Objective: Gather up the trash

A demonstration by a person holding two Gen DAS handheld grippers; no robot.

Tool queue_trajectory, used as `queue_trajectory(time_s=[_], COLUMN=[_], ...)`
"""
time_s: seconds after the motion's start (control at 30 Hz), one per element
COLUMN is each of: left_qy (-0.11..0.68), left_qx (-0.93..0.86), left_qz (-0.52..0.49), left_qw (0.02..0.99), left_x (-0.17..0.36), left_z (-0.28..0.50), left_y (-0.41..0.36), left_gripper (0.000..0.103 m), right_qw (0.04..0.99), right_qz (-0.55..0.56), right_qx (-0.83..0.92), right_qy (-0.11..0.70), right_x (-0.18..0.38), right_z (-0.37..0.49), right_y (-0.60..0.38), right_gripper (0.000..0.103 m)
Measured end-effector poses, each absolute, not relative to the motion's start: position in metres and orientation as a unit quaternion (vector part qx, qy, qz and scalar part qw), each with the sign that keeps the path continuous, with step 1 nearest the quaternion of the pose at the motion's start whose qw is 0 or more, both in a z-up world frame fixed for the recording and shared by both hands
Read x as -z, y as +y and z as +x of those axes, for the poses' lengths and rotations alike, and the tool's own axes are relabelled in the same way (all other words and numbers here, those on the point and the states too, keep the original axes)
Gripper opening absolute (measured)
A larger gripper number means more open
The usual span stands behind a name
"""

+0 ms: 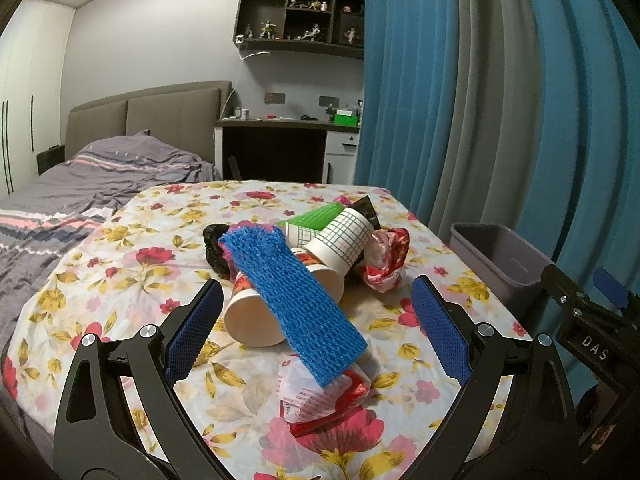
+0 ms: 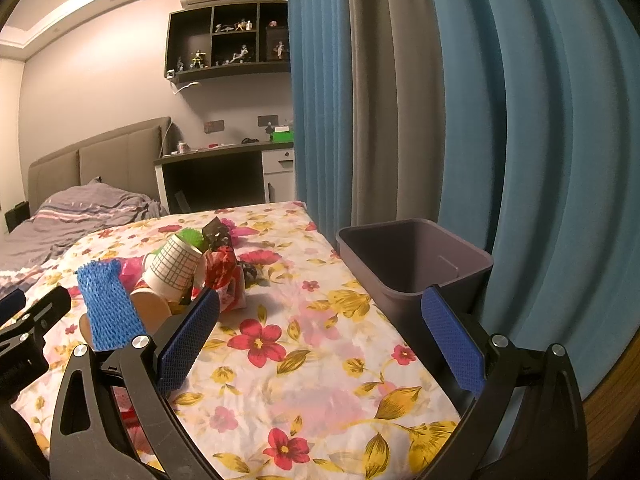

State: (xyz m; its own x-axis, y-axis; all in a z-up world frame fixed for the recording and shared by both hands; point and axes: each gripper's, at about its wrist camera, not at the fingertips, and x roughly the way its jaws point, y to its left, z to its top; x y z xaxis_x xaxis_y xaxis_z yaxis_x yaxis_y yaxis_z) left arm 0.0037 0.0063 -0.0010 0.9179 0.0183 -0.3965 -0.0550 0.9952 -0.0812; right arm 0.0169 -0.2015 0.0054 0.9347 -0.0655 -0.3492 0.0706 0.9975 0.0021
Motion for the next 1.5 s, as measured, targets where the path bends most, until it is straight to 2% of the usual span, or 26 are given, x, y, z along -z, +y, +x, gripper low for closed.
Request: queue_trajectory(time_s=[1.5], left_qy=[0.207], left_qx=[-0.002], left_qz=[-0.072], left_qw=[0.976], left_x=[0.023], left_z=[0.017], left_y=[0.021], left_gripper=[0.093], right_qw=[0.985], right_qz=[0.015], right_qx=[0.033], right_qy=[0.169], right_x=[0.004], right_z=[0.024], right_y=[-0.199], right_gripper=[0.098])
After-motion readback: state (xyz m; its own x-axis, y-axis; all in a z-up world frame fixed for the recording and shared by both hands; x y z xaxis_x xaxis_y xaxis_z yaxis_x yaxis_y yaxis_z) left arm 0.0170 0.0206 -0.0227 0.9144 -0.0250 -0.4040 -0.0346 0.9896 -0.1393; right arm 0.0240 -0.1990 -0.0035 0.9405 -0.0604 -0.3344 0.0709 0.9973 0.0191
